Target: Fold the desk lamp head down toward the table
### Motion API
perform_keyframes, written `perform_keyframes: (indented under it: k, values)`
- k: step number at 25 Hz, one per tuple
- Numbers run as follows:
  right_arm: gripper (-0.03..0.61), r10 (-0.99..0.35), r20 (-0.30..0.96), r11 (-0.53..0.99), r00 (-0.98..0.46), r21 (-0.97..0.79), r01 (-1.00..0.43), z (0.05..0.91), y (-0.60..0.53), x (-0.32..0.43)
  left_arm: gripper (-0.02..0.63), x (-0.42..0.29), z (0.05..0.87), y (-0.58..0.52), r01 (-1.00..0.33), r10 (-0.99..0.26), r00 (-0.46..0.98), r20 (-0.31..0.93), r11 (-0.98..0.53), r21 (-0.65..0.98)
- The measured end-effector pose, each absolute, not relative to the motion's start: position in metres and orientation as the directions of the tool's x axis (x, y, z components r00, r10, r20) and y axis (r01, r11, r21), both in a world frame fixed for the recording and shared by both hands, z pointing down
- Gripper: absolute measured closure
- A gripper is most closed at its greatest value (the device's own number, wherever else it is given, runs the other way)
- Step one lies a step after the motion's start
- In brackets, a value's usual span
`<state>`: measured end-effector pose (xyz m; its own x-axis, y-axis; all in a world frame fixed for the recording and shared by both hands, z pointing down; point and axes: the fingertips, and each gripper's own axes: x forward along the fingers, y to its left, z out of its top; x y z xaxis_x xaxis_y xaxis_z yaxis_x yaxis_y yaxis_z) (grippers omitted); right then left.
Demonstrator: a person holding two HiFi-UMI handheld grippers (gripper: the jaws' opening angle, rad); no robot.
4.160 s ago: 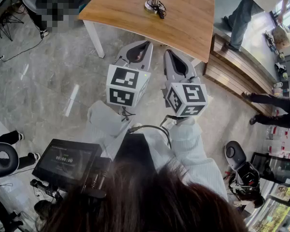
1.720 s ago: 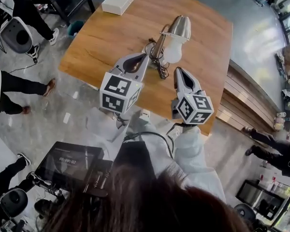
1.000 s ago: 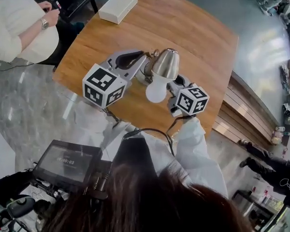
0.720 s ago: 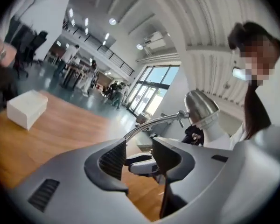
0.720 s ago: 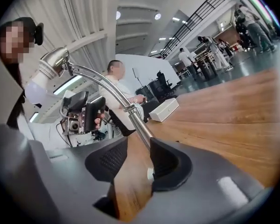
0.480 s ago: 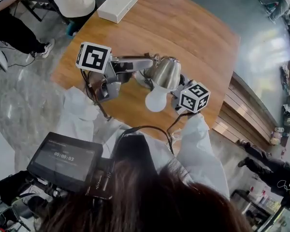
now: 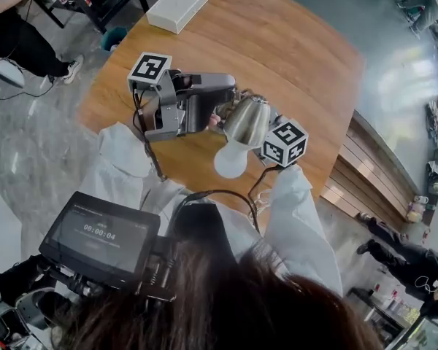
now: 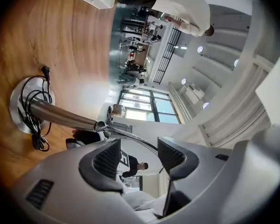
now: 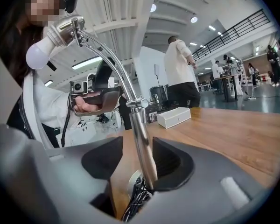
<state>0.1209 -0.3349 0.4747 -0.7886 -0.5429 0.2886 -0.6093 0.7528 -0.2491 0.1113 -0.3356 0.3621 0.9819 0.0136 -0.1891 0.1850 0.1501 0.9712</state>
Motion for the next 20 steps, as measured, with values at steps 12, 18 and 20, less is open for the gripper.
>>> perform_keyframes:
  k: [12, 18, 20]
  values:
    - [0.479, -0.558, 0.254, 0.738, -0.79, -0.284, -0.612, 0.4761, -0.3358, 0.1171, 0.387, 0.1163, 0.3604, -0.3295, 0.177, 0.043, 0.981, -0.189, 0.195, 0.965]
    - [0.479, -0.545, 0.254, 0.719, -0.799, -0.347, -0.601, 0.4745, -0.3362, 0.1181, 0.39, 0.1161, 0.3582, -0.3284, 0.158, 0.056, 0.984, -0.169, 0.165, 0.973]
    - [0.479, -0.538, 0.261, 0.715, -0.801, -0.362, -0.598, 0.4742, -0.3371, 0.1196, 0.39, 0.1171, 0.3578, -0.3267, 0.144, 0.075, 0.985, -0.154, 0.133, 0.981]
